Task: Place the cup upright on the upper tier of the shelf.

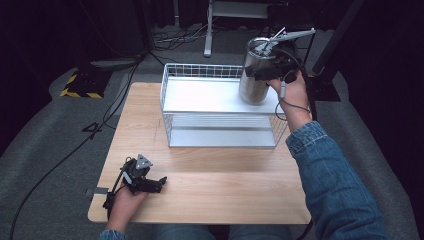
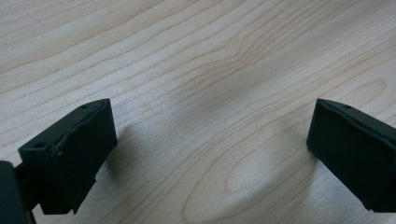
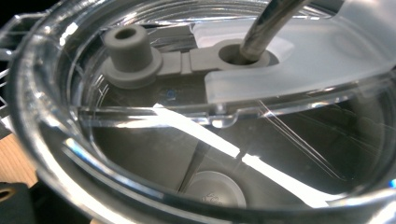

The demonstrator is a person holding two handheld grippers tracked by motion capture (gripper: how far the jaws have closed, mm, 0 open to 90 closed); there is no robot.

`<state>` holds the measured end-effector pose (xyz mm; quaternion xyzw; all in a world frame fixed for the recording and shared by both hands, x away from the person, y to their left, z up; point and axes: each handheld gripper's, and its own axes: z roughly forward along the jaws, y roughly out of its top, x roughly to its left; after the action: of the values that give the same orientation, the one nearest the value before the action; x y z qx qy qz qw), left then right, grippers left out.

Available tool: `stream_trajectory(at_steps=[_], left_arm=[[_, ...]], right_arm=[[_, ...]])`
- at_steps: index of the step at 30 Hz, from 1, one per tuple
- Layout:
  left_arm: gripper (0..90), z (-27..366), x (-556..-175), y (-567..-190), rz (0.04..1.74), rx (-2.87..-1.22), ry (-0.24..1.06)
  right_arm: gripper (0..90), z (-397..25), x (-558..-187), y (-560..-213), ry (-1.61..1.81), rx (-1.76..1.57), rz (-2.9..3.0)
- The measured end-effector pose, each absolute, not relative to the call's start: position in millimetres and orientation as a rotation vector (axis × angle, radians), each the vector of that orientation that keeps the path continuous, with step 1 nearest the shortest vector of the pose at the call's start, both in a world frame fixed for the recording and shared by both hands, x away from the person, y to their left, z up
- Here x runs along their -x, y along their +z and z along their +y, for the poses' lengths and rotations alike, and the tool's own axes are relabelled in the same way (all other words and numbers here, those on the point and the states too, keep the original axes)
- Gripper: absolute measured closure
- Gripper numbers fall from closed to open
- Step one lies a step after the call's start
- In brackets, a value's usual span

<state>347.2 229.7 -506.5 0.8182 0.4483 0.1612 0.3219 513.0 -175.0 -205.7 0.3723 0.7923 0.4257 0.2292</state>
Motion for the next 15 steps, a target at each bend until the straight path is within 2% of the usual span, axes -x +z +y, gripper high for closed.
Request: stream_trajectory(at_steps=[15], left_arm=[[2.0, 229, -348, -506, 1.179, -2.151, 0.425]], right_arm=[[3.6, -160, -528, -220, 1.176, -1.035, 2.215]])
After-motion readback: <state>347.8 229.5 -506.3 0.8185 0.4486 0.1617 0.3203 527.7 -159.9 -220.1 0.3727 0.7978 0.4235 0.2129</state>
